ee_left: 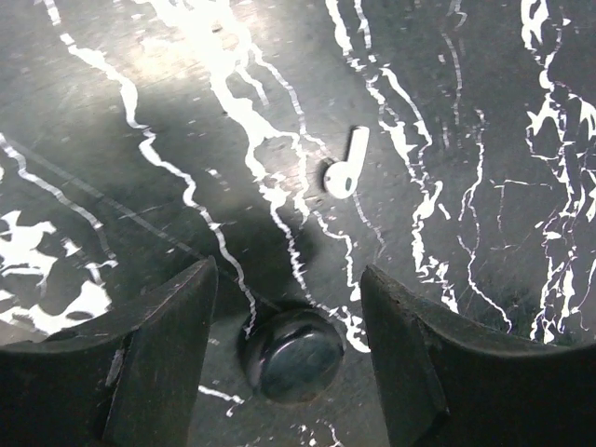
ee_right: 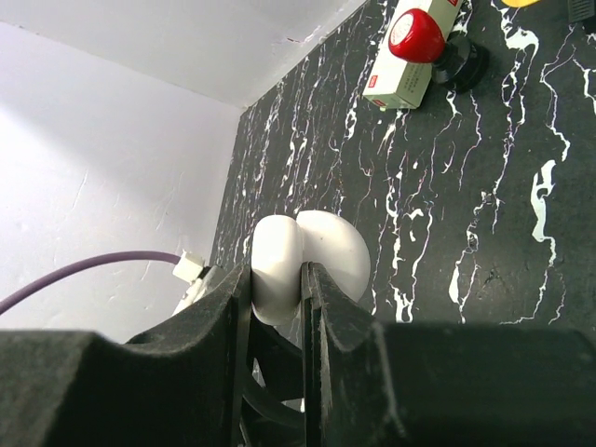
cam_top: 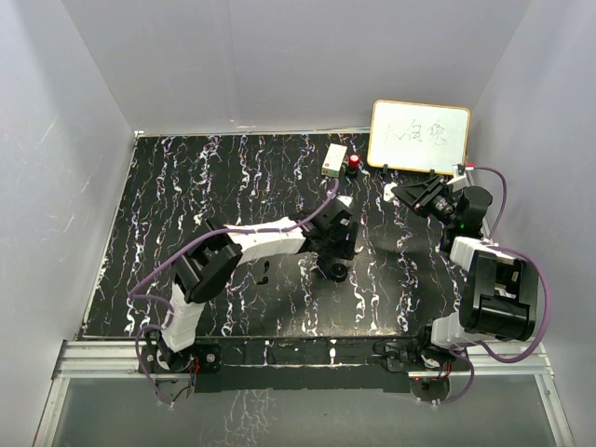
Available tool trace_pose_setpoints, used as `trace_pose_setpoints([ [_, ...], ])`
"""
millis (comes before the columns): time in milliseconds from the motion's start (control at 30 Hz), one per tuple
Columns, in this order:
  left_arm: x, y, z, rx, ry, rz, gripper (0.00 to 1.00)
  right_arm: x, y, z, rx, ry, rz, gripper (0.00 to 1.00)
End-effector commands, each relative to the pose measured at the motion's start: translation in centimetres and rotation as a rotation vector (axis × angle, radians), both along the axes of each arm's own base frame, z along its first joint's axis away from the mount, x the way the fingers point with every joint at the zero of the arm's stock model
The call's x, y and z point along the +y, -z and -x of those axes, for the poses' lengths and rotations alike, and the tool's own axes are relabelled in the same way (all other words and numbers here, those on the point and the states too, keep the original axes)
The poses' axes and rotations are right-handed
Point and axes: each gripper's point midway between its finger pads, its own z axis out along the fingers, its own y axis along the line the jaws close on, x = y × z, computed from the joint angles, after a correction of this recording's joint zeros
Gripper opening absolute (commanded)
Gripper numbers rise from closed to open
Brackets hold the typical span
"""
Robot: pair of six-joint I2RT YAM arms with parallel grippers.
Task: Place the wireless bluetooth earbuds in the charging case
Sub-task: Pick up the earbud from the center of the board.
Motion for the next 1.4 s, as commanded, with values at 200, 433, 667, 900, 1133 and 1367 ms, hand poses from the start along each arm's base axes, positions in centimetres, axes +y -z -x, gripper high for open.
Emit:
trace_pose_setpoints([
  [200, -3.1, -1.1, -2.0, -0.146, 0.058, 0.015, 0.61, -0.2, -2.2, 0.5, -0.083, -0.018, 0.027, 0.00],
  [433, -3.0, 0.6, -2.4, -0.160, 0.061, -0.036, 0.61, -0.2, -2.0, 0.6, -0.079, -0.021, 0.020, 0.00],
  [667, -2.5, 1.3, -2.7, -0.172, 0.063, -0.071, 0.61, -0.1, -1.8, 0.8, -0.076, -0.026, 0.018, 0.00],
  [900, -1.6, 1.5, -3.2, -0.195, 0.048, -0.125, 0.61, -0.1, -2.1, 0.7, -0.083, -0.029, 0.015, 0.00],
  [1133, -0.6, 1.9, -3.5, -0.205, 0.037, -0.184, 0.60, -0.1, -2.1, 0.6, -0.083, -0.035, 0.012, 0.00],
  [1367, -0.4, 2.0, -3.8, -0.218, 0.028, -0.194, 0.60, -0.1, -2.0, 0.7, -0.082, -0.035, 0.012, 0.00],
])
